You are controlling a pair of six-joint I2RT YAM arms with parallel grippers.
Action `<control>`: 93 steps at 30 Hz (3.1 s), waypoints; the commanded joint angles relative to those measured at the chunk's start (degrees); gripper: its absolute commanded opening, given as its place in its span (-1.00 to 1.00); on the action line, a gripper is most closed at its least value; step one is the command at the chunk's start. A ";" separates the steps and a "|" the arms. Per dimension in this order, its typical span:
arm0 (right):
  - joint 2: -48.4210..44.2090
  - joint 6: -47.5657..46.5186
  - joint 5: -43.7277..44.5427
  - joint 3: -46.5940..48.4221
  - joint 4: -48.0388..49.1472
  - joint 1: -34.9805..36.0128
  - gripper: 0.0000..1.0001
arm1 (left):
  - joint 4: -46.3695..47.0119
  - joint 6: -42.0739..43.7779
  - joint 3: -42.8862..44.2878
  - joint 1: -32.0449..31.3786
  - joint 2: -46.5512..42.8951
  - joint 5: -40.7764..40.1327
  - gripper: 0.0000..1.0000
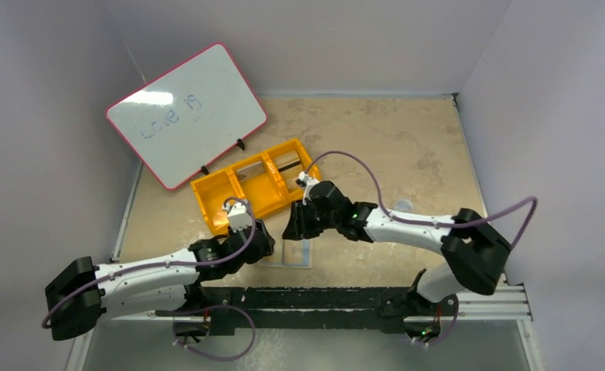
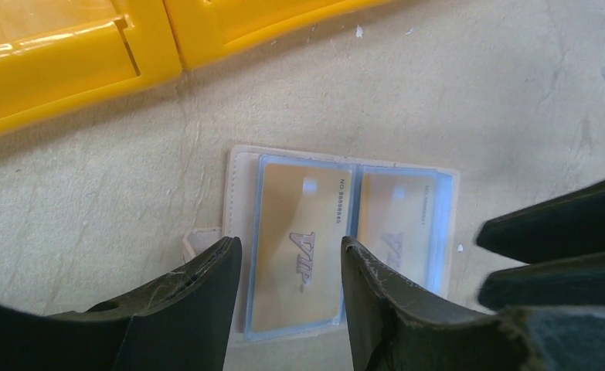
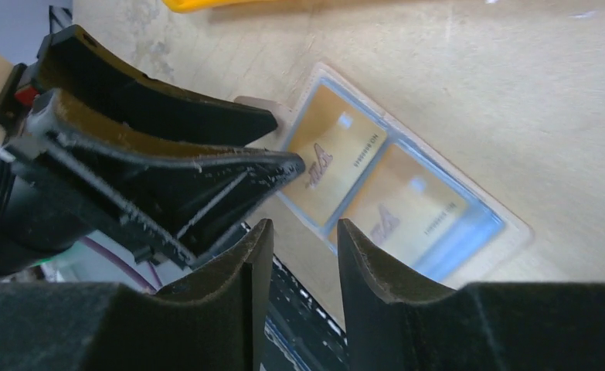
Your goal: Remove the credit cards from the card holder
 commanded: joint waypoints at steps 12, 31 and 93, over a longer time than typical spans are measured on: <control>14.48 8.16 -9.29 1.36 10.53 -1.06 -0.26 | 7.86 -1.68 -3.22 4.06 4.87 7.96 -0.15; 16.82 9.10 -10.17 -3.01 11.21 -6.76 -0.39 | 17.30 2.22 -2.57 4.06 13.64 18.20 -0.66; 8.97 13.75 -16.28 -12.28 27.19 -11.54 -0.76 | 26.77 -6.39 -7.09 2.37 18.39 12.32 -1.00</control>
